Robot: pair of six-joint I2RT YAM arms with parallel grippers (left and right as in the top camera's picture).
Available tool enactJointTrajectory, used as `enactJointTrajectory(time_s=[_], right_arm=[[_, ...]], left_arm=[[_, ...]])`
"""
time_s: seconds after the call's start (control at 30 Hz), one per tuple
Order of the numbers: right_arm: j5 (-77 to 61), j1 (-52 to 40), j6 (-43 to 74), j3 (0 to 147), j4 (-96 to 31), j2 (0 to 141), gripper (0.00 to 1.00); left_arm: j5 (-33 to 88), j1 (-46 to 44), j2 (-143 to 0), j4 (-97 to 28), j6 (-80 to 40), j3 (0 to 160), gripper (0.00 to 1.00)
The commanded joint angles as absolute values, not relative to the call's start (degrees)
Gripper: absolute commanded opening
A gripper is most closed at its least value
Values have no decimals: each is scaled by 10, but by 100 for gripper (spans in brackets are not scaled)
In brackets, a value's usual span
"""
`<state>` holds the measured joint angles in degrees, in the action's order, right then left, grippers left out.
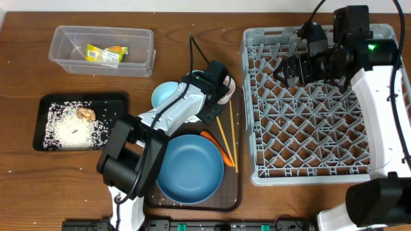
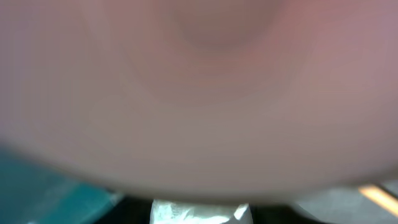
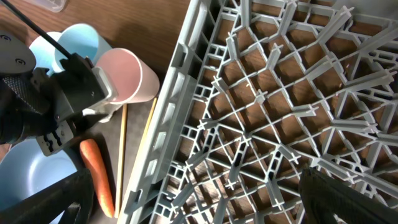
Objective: Sort waste into correct bins and load items into the dishwasher rack
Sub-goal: 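Move the left gripper back over the brown tray toward the white tissue, then close the left gripper on the crumpled white tissue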
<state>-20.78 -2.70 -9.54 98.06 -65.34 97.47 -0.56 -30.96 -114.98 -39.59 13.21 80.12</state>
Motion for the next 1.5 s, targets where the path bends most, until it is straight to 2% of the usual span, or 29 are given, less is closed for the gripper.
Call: enactJointTrajectory(time_s=[0.0, 0.13, 0.5, 0.77, 0.93, 0.97, 1.07, 1.13, 1.4, 1.47], right_arm=[[-207, -31, -104, 977, -654, 969, 99], [-207, -31, -104, 977, -654, 969, 99], [-208, -31, -104, 977, -654, 969, 99], [-208, -31, -104, 977, -654, 969, 99], [-208, -31, -104, 977, -655, 969, 99], [-208, -31, -104, 977, -655, 969, 99], [-208, -31, -104, 977, -657, 969, 99], [-208, -31, -104, 977, -658, 969, 99], [-208, -31, -104, 977, -656, 969, 99], [-207, -31, -104, 977, -656, 969, 99]], left_arm=[[-6, -310, -1159, -398, 132, 795, 25], [-6, -310, -1159, -400, 132, 795, 7], [-6, -309, -1096, -476, 100, 826, 6], [-7, -309, -977, -471, 91, 827, 6], [-6, -309, -954, -478, 91, 827, 6], [-7, -309, -956, -480, 91, 825, 9], [-6, -309, -966, -480, 91, 808, 33], [-6, -309, -979, -484, 91, 798, 41], [-6, -309, -1051, -488, 109, 770, 44], [-6, -309, -1068, -480, 111, 769, 48]])
